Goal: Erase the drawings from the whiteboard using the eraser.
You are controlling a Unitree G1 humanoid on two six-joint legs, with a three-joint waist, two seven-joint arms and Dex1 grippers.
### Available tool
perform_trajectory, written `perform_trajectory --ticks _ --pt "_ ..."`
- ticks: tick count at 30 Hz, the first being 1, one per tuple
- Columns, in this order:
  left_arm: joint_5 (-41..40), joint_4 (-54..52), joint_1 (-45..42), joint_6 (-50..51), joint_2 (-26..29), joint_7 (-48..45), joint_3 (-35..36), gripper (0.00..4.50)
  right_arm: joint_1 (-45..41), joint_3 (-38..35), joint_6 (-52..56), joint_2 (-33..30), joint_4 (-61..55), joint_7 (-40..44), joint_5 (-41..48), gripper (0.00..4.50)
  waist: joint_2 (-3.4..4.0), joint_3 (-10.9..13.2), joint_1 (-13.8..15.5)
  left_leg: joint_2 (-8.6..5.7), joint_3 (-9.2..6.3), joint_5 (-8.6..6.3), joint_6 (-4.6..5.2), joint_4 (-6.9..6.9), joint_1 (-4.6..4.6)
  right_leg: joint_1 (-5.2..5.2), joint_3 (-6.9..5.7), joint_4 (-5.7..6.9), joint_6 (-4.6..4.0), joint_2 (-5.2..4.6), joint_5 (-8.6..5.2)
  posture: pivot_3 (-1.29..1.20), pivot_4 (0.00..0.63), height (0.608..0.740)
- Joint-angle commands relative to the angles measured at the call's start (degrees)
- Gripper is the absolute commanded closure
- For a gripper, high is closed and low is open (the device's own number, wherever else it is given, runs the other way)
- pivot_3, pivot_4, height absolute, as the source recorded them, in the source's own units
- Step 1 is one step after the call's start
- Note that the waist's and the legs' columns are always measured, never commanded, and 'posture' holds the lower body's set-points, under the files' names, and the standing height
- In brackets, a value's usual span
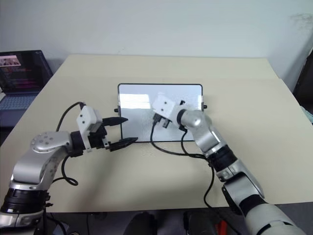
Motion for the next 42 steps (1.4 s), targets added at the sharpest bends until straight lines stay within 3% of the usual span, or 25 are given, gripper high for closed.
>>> perform_trajectory --ticks 1,6,15,17,22,27,29,32,35,39,42 --pt "-0.5 -1.6 -0.9 -0.6 0.5 -0.1 1.2 0.0 0.0 -0.5 1.0 -0.4 1.1 -1.1 -1.4 3.48 0.0 0.0 -0.1 0.0 0.0 0.0 0.0 0.0 0.03 0.0 0.0 0.03 0.0 0.0 0.0 0.0 0.15 0.74" --pt "-0.4 -1.7 -0.7 -0.6 0.5 -0.4 1.0 0.0 -3.5 -4.0 -3.1 0.3 4.7 -9.8 -2.7 3.48 0.01 0.0 -0.1 -0.02 -0.02 0.01 0.0 0.02 0.05 0.01 -0.03 0.1 -0.01 0.02 0.02 0.0 0.15 0.74" --pt "-0.4 -1.5 -1.1 -0.7 0.5 -0.6 1.0 0.0 1.2 1.3 2.5 -3.2 0.1 3.5 -1.7 3.48 -0.01 0.0 0.1 -0.01 -0.02 0.01 0.0 0.01 0.01 0.04 -0.02 -0.03 -0.01 0.0 0.02 0.0 0.15 0.74" --pt "-0.4 -1.4 -1.2 -0.7 0.5 -0.6 1.0 0.0 1.2 1.0 2.4 -2.9 -0.2 3.2 -2.0 3.48 -0.01 0.0 0.0 -0.01 -0.02 0.01 0.0 0.01 0.05 0.04 -0.02 0.01 -0.01 0.0 0.02 0.0 0.15 0.74" --pt "-0.5 -1.7 -1.0 -0.6 0.5 -0.7 0.9 0.0 -2.7 -3.3 -2.1 -0.6 3.4 -7.5 -3.7 3.48 0.02 0.0 -0.2 -0.03 0.01 0.01 0.0 0.02 0.13 0.06 0.0 0.09 -0.03 0.05 0.03 0.0 0.15 0.74" --pt "-0.6 -1.7 -0.8 -0.6 0.5 -0.8 0.8 0.0 -1.2 -2.2 -0.4 -1.6 3.1 -4.0 -2.6 3.49 0.0 0.0 0.0 -0.02 -0.02 0.02 0.0 0.01 0.08 0.05 -0.03 0.02 -0.05 0.05 0.04 0.0 0.15 0.74" --pt "-0.6 -1.5 -1.1 -0.7 0.2 -1.1 0.3 0.0 1.9 -1.6 2.0 -2.2 -1.2 -0.1 -0.8 3.49 -0.04 0.0 0.1 -0.01 0.0 0.02 0.0 0.0 0.05 0.05 0.0 -0.02 -0.05 0.04 0.04 0.0 0.15 0.74" --pt "-0.3 -0.4 -2.5 -0.9 -0.4 -1.7 -0.7 0.0 4.4 -4.8 2.7 -0.9 -6.3 -1.3 1.8 3.49 -0.02 0.0 0.1 0.01 -0.01 0.02 0.01 -0.01 0.01 0.05 -0.01 -0.07 -0.05 0.03 0.04 0.0 0.15 0.74" --pt "0.2 1.2 -5.0 -1.5 -1.2 -3.0 -2.4 0.0 11.0 -11.6 10.4 0.1 -21.5 -1.0 8.3 3.49 -0.01 0.0 0.7 0.0 -0.09 0.02 0.0 -0.01 -0.08 0.03 -0.08 -0.06 -0.05 0.03 0.04 0.0 0.15 0.74" --pt "0.2 2.8 -7.3 -2.3 -2.2 -4.6 -3.8 0.0 20.8 -15.1 19.8 -2.6 -37.8 -1.0 11.4 3.49 0.03 0.0 1.1 -0.01 -0.11 0.01 0.0 -0.01 -0.23 -0.06 -0.1 -0.16 -0.01 0.03 0.01 0.0 0.15 0.74" --pt "0.3 3.8 -8.4 -2.7 -2.7 -5.3 -4.3 0.0 25.3 -15.8 23.9 -4.8 -43.6 -2.0 12.0 3.49 0.03 0.0 1.1 -0.03 -0.11 0.0 -0.02 -0.03 -0.26 -0.06 -0.1 -0.24 0.04 0.03 -0.02 0.0 0.15 0.74"
